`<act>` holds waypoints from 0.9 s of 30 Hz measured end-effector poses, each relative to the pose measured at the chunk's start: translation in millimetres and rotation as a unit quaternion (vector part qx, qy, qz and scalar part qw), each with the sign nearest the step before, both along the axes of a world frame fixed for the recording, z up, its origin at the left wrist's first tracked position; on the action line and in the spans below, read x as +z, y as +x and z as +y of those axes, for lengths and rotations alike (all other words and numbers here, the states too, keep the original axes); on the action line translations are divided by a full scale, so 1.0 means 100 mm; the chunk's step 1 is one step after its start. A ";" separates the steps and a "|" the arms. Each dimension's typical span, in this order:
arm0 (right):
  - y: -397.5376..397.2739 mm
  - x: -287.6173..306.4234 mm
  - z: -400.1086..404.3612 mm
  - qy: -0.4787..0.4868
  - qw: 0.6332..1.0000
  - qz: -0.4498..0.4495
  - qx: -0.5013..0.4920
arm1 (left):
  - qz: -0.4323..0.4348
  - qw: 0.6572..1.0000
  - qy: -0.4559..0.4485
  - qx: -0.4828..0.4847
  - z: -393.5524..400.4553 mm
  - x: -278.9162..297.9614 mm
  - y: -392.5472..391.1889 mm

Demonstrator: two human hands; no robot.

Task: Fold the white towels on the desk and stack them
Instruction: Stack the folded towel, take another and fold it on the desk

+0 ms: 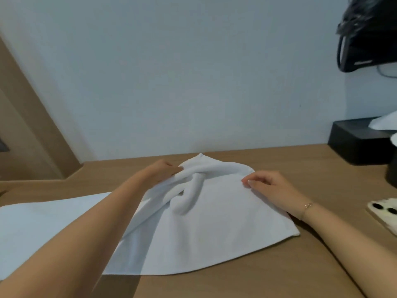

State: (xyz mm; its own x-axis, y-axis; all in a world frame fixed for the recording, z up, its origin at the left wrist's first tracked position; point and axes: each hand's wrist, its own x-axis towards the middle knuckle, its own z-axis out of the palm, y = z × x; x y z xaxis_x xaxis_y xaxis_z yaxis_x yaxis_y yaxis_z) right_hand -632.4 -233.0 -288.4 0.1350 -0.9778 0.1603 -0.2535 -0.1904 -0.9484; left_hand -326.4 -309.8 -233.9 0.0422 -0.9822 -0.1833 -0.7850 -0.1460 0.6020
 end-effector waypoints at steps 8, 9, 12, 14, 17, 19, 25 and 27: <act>0.02 0.06 -0.02 0.044 0.994 -0.095 -0.038 | -0.008 0.916 -0.384 -0.118 0.63 0.47 -0.42; 0.03 0.10 -0.02 0.052 0.992 -0.107 -0.042 | -0.039 0.899 -0.411 -0.144 0.80 0.46 -0.49; 0.04 0.21 0.06 0.081 0.982 -0.163 -0.043 | -0.107 0.863 -0.454 -0.194 1.28 0.28 -0.68; 0.01 0.26 0.12 0.108 0.975 -0.188 -0.046 | -0.116 0.857 -0.458 -0.206 1.51 0.06 -0.76; -0.09 0.27 0.14 0.137 0.967 -0.210 -0.054 | -0.106 0.860 -0.455 -0.206 1.71 -0.27 -0.83; -0.13 0.27 0.16 0.132 0.970 -0.199 -0.049 | -0.097 0.859 -0.456 -0.213 1.75 -0.41 -0.86; -0.14 0.29 0.26 0.131 0.987 -0.084 -0.039 | -0.100 0.861 -0.440 -0.236 1.77 -0.48 -0.89; -0.15 0.30 0.30 0.151 0.984 -0.089 -0.027 | -0.097 0.866 -0.421 -0.251 1.77 -0.50 -0.87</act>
